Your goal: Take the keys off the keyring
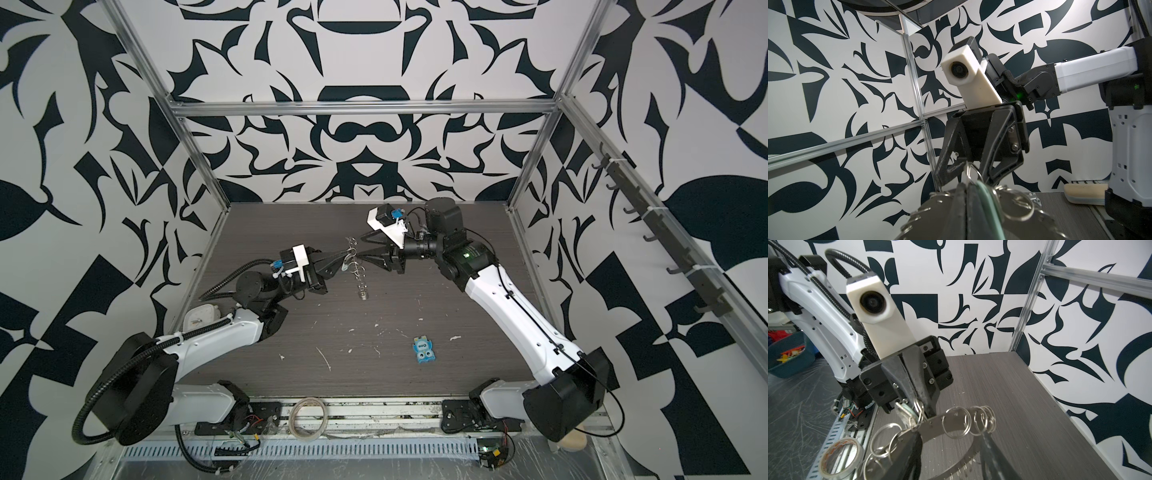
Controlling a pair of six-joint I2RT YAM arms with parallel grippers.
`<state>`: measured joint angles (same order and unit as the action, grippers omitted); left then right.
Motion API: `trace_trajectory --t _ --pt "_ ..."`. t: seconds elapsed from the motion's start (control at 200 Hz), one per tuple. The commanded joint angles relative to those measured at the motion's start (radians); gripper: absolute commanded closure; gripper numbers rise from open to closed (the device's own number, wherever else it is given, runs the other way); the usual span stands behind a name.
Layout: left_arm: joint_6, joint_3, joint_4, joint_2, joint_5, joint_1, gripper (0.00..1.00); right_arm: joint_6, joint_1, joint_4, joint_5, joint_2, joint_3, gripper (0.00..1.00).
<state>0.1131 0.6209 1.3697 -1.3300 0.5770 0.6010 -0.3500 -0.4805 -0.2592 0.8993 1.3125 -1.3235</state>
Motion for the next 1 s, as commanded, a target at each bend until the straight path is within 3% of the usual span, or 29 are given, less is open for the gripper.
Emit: trace_trajectory --t 0.0,0.995 --pt "0.016 0.01 0.071 0.014 0.0 -0.004 1.0 -0.071 -0.006 -0.045 -0.056 -0.016 -0.043 0.52" --pt "0.016 0.008 0.071 0.016 0.001 -0.004 1.0 -0.06 0.005 -0.039 -0.084 -0.002 -0.084 0.53"
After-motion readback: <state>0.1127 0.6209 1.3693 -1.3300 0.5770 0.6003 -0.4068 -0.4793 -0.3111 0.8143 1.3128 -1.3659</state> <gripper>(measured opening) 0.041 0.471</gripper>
